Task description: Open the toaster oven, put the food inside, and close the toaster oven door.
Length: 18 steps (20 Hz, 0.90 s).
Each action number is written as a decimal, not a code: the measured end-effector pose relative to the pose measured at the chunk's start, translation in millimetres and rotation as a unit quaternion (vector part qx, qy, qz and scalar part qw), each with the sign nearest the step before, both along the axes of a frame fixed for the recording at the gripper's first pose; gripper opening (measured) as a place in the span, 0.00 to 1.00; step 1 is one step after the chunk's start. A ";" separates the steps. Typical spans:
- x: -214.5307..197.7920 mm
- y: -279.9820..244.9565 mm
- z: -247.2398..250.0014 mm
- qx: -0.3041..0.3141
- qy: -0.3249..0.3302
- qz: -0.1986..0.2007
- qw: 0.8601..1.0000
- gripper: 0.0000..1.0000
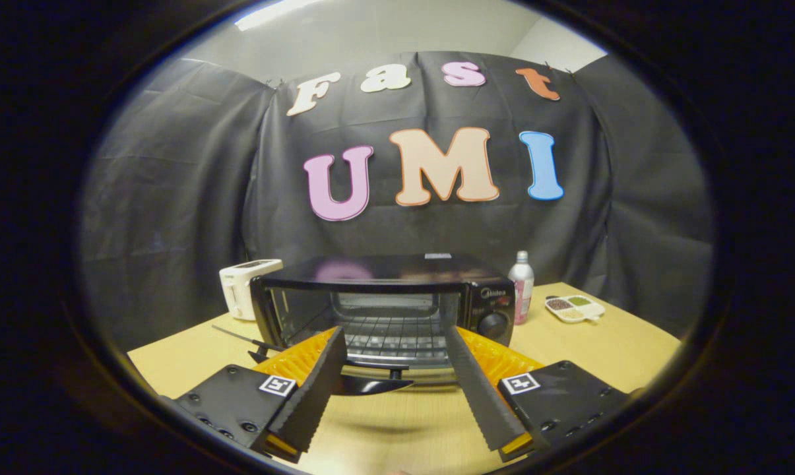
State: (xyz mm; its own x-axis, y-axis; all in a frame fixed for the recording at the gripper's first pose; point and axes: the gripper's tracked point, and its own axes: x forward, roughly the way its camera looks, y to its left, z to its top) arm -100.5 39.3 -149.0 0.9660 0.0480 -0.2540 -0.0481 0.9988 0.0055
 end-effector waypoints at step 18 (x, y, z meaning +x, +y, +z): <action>-70.2 -10.2 -106.2 0.006 0.116 -0.015 0.993 0.96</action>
State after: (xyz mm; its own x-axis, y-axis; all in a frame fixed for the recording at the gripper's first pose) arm -170.8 29.1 -255.2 0.8825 0.0240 -0.4697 -0.0135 0.9996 0.0257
